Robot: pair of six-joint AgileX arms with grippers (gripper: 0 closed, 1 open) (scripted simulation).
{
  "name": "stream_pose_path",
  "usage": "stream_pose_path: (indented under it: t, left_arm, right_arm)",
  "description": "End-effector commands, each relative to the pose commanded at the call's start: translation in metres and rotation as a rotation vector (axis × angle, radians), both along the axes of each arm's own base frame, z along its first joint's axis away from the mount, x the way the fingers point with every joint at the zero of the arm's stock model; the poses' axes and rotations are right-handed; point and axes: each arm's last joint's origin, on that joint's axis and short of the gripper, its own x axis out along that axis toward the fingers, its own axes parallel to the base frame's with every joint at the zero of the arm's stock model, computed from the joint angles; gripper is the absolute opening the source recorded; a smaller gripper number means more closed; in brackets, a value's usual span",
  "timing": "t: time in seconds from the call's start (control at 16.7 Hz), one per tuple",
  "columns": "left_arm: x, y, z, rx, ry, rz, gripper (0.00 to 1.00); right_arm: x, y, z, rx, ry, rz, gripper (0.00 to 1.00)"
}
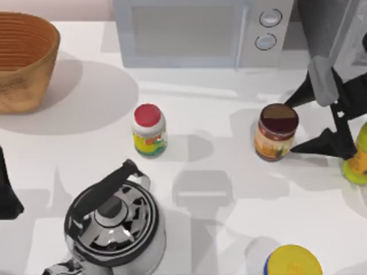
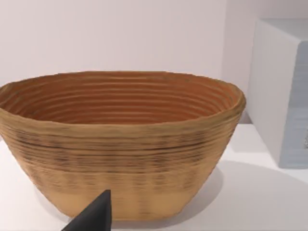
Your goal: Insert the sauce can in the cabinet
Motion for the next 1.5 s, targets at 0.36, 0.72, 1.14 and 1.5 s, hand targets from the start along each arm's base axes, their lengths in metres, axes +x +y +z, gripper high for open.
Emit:
stream_pose_path:
  t: [0.36, 0.72, 1.14, 1.5]
  left_arm:
    - [0.000, 0.000, 0.000, 0.000, 0.000, 0.000, 1.00]
    - [0.000, 0.000, 0.000, 0.000, 0.000, 0.000, 1.00]
    - [0.000, 0.000, 0.000, 0.000, 0.000, 0.000, 1.00]
    - [0.000, 0.000, 0.000, 0.000, 0.000, 0.000, 1.00]
  right_arm:
    - [0.004, 0.008, 0.001, -0.001, -0.004, -0.002, 1.00]
    - [0.010, 0.044, -0.016, -0.001, 0.000, 0.000, 1.00]
    - [0.000, 0.046, -0.039, 0.000, 0.000, 0.000, 1.00]
    - [0.000, 0.046, -0.039, 0.000, 0.000, 0.000, 0.77]
